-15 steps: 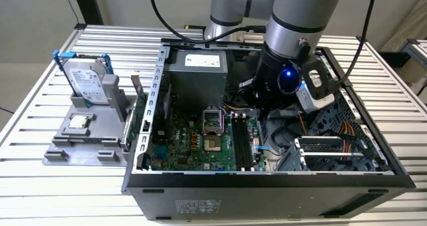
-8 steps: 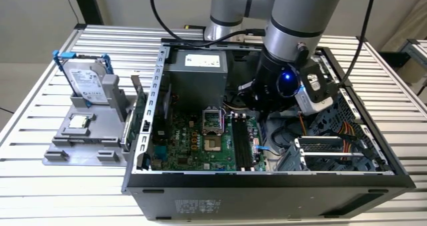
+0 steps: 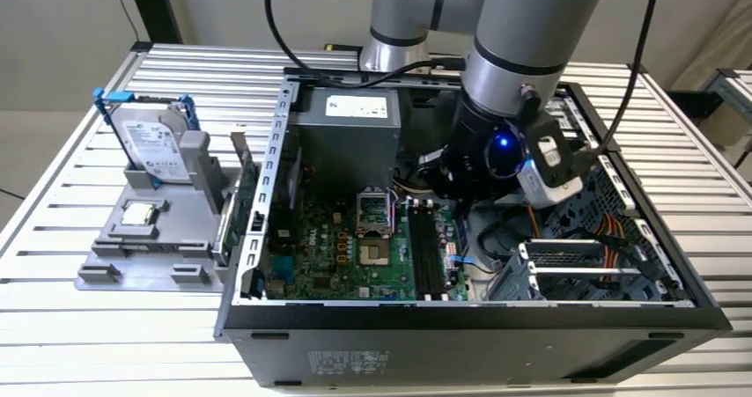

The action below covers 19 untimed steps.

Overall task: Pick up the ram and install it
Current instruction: 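Insert the ram into the slot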

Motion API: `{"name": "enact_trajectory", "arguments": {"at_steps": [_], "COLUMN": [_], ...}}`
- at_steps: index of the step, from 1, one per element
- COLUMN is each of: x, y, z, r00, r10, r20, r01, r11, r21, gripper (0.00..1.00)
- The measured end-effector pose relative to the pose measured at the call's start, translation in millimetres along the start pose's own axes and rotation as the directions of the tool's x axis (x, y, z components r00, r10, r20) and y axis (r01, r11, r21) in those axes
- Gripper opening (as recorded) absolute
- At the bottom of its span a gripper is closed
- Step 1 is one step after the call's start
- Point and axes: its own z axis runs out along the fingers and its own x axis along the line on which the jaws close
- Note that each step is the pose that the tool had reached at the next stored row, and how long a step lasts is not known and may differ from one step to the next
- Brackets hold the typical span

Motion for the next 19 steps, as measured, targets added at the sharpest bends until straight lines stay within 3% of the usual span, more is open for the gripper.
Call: {"name": "enact_trajectory", "arguments": {"at_steps": [10, 19], "x": [0.5, 1.5], "y": [-3.2, -4.5], "z": [6.2, 16.3], "r00": [1.0, 0.9999], "r10": [-0.007, -0.013], "r20": [-0.0001, 0.0], "r01": [0.007, 0.013], "r11": [1.0, 0.9999], "r21": [0.0, -0.0001], "gripper": [0.0, 0.0]}}
